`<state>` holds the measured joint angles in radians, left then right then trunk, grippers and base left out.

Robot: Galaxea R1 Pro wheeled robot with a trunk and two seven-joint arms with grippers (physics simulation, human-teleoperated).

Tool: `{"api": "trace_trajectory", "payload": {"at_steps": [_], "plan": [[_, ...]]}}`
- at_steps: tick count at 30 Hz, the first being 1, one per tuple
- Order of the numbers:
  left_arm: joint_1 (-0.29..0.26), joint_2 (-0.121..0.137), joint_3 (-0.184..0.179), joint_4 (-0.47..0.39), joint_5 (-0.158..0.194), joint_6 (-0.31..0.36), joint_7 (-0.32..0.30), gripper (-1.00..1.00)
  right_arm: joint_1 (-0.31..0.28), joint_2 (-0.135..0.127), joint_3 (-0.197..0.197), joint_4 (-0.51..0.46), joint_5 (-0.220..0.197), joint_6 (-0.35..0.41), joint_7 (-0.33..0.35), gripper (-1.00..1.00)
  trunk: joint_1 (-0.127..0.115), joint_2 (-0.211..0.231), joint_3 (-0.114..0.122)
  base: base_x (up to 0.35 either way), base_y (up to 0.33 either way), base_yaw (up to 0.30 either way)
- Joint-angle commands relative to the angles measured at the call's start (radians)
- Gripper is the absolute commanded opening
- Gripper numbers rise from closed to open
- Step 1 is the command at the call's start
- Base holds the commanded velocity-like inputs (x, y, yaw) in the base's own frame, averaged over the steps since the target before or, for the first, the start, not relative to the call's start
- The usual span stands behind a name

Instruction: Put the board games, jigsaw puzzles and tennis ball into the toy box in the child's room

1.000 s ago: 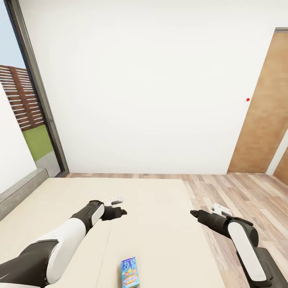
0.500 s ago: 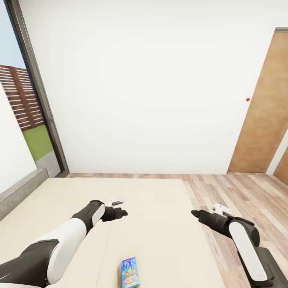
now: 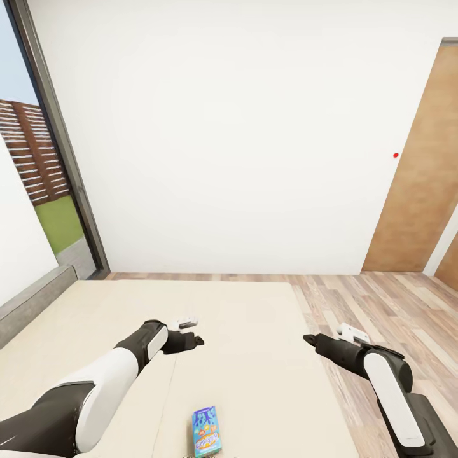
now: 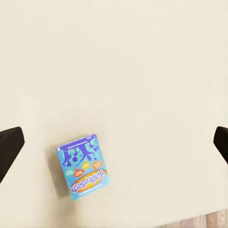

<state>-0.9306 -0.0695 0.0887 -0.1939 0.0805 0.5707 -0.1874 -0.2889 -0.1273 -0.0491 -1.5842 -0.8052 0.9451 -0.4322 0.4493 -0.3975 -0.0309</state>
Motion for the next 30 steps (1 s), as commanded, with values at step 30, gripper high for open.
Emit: {"api": "trace_trajectory", "payload": {"at_steps": [30], "plan": [[0.0, 0.012, 0.009, 0.004, 0.007, 0.067, -0.013, 1.0, 0.006, -0.04, -0.108, -0.002, -0.149, 0.099, 0.488, 1.0, 0.001, -0.003, -0.052, 0.0, 0.0, 0.0]]}}
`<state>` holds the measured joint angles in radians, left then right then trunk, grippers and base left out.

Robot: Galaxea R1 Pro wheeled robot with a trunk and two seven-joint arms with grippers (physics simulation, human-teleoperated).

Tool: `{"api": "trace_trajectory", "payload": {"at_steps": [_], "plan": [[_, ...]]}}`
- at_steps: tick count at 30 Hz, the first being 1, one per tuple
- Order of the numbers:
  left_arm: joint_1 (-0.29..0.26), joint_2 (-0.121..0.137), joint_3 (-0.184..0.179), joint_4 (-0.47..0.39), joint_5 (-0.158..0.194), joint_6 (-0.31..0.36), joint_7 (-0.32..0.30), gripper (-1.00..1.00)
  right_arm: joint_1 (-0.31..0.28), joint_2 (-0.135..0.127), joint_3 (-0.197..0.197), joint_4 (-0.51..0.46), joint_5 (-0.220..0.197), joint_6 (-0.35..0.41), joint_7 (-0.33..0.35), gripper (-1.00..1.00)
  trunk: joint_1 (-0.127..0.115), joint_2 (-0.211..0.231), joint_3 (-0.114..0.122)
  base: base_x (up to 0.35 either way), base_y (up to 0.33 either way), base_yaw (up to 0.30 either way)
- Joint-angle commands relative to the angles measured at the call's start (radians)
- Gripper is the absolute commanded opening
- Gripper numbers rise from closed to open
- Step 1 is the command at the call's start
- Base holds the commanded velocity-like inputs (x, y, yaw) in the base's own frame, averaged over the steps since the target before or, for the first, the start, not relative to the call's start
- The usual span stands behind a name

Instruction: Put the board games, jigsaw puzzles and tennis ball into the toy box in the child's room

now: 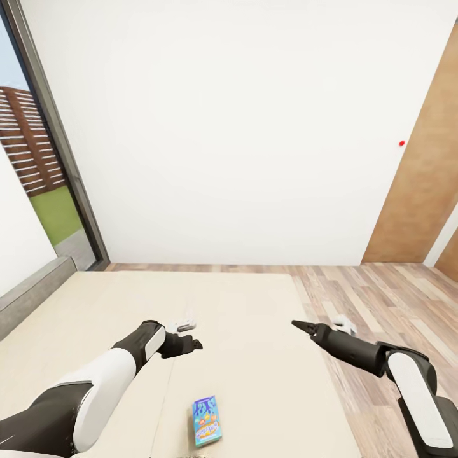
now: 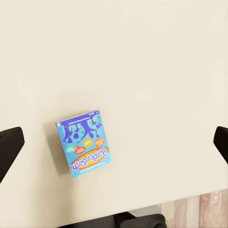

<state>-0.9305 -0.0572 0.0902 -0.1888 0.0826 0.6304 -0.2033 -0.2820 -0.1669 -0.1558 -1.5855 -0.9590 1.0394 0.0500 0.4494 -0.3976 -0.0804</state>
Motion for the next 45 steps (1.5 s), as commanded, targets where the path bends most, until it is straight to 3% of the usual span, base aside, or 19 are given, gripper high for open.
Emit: {"api": "trace_trajectory", "payload": {"at_steps": [1, 6, 12, 28, 45], "plan": [[-0.001, -0.001, 0.008, -0.001, 0.004, 0.008, 0.002, 1.0, 0.0, 0.0, -0.006, 0.0, 0.001, 0.008, 0.03, 1.0, 0.001, -0.002, -0.004, 0.0, 0.0, 0.0], [-0.001, -0.001, 0.008, -0.001, 0.004, 0.008, 0.002, 1.0, 0.005, 0.0, -0.026, -0.001, -0.062, 0.008, 0.19, 1.0, 0.001, -0.002, -0.012, 0.0, 0.0, 0.0], [-0.001, -0.001, 0.007, -0.001, 0.004, 0.008, 0.002, 1.0, 0.006, -0.002, -0.038, -0.001, -0.112, 0.008, 0.255, 1.0, 0.001, -0.002, -0.022, 0.0, 0.0, 0.0], [-0.001, -0.009, 0.007, -0.001, 0.003, -0.002, 0.003, 1.0, 0.006, -0.007, -0.077, 0.0, -0.122, 0.008, 0.275, 1.0, 0.001, -0.002, -0.049, 0.0, 0.0, 0.0], [-0.001, -0.01, 0.006, -0.001, 0.003, -0.037, 0.004, 1.0, 0.006, -0.008, -0.08, 0.001, -0.122, 0.008, 0.275, 1.0, 0.001, -0.002, -0.077, 0.0, 0.0, 0.0]]}}
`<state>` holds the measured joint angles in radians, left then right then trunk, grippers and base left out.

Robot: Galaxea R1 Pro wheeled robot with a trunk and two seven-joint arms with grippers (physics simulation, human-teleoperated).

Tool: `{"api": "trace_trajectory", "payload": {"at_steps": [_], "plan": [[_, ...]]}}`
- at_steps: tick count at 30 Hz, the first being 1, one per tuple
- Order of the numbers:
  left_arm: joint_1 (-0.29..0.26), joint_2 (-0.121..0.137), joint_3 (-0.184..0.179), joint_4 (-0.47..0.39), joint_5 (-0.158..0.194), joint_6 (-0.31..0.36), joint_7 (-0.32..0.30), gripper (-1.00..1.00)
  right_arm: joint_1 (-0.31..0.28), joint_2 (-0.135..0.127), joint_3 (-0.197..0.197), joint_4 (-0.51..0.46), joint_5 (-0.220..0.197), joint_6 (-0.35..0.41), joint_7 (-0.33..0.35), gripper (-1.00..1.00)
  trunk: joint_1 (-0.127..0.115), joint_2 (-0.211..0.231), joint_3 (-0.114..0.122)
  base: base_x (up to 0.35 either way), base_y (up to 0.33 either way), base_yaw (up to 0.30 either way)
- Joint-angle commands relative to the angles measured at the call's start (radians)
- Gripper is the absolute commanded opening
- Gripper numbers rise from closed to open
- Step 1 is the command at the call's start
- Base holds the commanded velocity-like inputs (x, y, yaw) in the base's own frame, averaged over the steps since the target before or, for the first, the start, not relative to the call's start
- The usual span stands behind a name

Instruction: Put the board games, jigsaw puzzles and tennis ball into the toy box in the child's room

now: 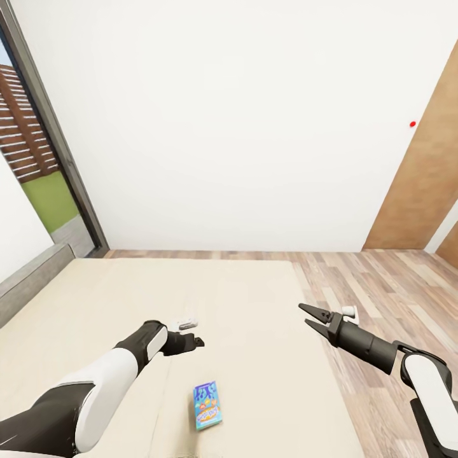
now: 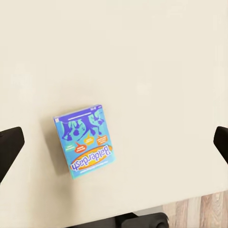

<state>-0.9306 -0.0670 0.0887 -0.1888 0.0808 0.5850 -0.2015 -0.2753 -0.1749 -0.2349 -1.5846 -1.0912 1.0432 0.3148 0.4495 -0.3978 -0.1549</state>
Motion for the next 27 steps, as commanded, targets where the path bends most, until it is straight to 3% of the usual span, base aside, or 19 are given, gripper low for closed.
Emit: {"api": "trace_trajectory", "payload": {"at_steps": [1, 27], "plan": [[-0.001, 0.0, 0.008, -0.001, 0.005, 0.008, 0.002, 1.0, -0.002, 0.0, -0.001, 0.0, 0.01, 0.004, 0.01, 1.0, 0.001, -0.002, -0.004, 0.0, 0.0, 0.0], [-0.001, 0.0, 0.006, -0.001, 0.004, 0.006, 0.002, 1.0, -0.002, 0.001, 0.0, 0.0, 0.01, 0.004, 0.01, 1.0, 0.001, -0.002, -0.047, 0.0, 0.0, 0.0]]}}
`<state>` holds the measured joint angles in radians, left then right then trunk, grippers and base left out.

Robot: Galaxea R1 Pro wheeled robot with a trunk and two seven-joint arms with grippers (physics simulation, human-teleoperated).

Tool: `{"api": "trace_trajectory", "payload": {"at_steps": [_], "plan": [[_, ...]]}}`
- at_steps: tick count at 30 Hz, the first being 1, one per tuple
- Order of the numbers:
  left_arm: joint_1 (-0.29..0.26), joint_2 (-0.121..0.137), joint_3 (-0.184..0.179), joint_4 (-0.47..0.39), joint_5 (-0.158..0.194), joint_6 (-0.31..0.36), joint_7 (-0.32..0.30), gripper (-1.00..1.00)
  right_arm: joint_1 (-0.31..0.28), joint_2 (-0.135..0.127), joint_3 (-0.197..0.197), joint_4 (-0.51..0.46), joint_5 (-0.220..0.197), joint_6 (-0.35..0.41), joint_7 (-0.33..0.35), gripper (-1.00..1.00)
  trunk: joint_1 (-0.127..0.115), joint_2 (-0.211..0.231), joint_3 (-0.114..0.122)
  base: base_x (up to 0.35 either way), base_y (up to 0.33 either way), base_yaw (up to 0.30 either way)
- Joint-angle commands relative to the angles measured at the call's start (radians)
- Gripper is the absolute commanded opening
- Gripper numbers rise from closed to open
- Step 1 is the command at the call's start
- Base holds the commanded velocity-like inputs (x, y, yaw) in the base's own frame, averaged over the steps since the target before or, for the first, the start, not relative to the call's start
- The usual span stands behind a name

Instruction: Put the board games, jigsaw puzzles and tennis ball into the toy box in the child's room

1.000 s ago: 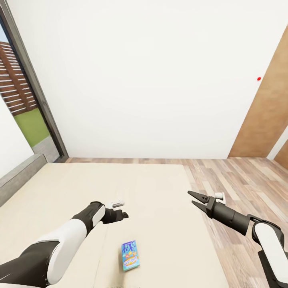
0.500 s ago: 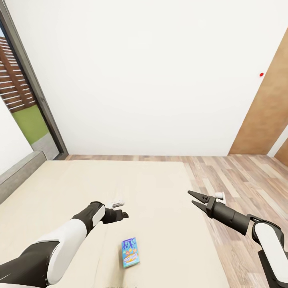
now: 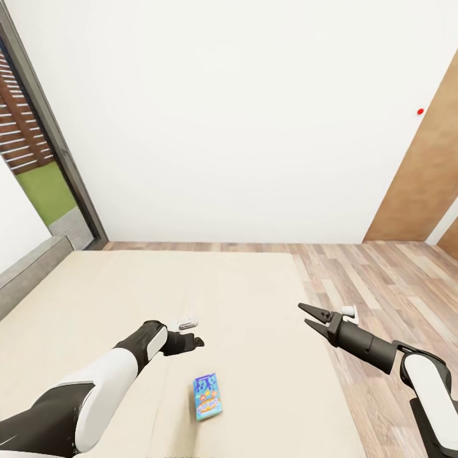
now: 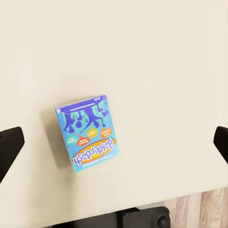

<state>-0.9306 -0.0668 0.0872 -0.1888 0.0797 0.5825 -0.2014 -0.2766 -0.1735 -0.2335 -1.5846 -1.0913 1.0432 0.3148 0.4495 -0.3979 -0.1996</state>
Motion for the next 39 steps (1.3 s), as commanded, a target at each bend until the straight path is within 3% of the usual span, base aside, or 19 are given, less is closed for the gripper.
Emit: {"api": "trace_trajectory", "payload": {"at_steps": [1, 32, 39], "plan": [[-0.001, -0.001, 0.008, -0.001, 0.005, 0.008, 0.002, 1.0, -0.001, 0.0, -0.001, 0.0, 0.01, 0.004, 0.01, 1.0, 0.001, -0.002, -0.004, 0.0, 0.0, 0.0], [-0.001, 0.0, 0.008, -0.001, 0.005, 0.006, 0.0, 1.0, -0.001, 0.002, 0.002, 0.0, 0.01, 0.004, 0.01, 1.0, 0.001, -0.002, -0.055, 0.0, 0.0, 0.0], [-0.001, 0.001, 0.007, -0.001, 0.005, -0.002, -0.026, 1.0, -0.001, 0.003, 0.004, 0.0, 0.01, 0.004, 0.01, 1.0, 0.001, -0.002, -0.066, 0.0, 0.0, 0.0]]}}
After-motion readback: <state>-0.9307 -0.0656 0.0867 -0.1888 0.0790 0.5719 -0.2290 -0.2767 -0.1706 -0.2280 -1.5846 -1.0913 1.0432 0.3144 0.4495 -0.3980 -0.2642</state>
